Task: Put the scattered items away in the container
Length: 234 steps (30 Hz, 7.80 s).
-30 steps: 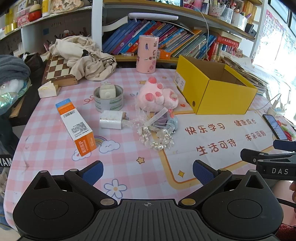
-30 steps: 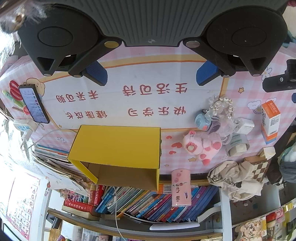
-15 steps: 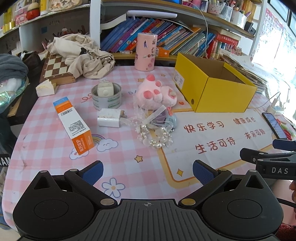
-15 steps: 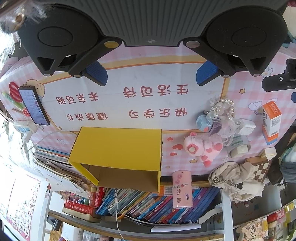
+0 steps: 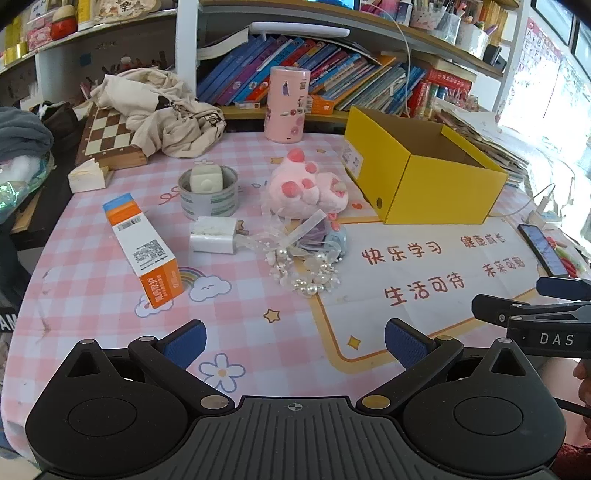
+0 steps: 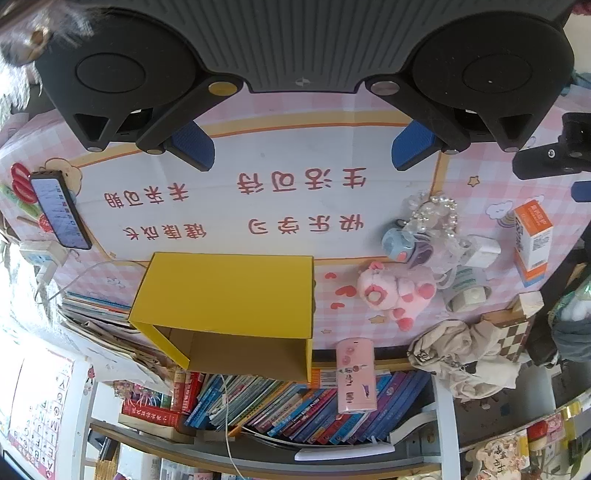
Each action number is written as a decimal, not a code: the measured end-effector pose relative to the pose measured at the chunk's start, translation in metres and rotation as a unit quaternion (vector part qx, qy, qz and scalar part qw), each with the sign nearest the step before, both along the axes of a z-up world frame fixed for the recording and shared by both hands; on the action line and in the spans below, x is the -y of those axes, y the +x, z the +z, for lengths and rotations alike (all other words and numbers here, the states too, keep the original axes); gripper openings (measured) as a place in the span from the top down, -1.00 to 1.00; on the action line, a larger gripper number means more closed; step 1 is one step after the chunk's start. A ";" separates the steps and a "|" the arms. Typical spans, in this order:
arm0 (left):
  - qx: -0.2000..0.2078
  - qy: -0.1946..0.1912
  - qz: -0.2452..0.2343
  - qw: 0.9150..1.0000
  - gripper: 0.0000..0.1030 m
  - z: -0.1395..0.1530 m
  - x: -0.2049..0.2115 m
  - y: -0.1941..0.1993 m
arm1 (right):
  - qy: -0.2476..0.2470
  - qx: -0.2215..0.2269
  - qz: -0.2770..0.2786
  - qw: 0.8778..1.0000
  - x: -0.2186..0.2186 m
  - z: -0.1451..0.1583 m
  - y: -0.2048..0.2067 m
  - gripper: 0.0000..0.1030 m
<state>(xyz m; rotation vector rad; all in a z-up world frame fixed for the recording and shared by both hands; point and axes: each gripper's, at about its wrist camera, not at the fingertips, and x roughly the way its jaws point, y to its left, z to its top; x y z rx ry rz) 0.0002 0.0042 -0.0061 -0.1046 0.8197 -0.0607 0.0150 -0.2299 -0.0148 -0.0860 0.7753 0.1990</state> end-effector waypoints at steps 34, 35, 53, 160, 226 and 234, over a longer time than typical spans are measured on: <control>-0.010 -0.028 0.079 0.996 -1.00 -0.005 -0.029 0.020 | 0.006 -0.026 0.131 0.991 -0.046 -0.002 0.053 -0.97; -0.011 -0.028 0.086 0.996 -1.00 -0.005 -0.031 0.022 | 0.006 -0.026 0.141 0.990 -0.050 -0.002 0.057 -0.96; -0.030 -0.029 0.200 0.979 -1.00 -0.009 -0.033 0.057 | -0.023 -0.091 0.289 0.953 -0.091 -0.029 0.149 0.15; 0.013 -0.095 -0.038 0.995 0.05 0.000 0.011 0.078 | 0.100 -0.096 0.099 0.985 0.025 -0.005 0.100 0.26; 0.045 -0.092 -0.198 0.975 0.04 0.038 0.176 0.117 | 0.060 -0.008 0.041 0.997 0.165 0.044 0.108 0.26; 0.058 -0.106 -0.194 0.974 0.04 0.040 0.200 0.132 | 0.051 0.009 0.034 0.998 0.197 0.048 0.127 0.26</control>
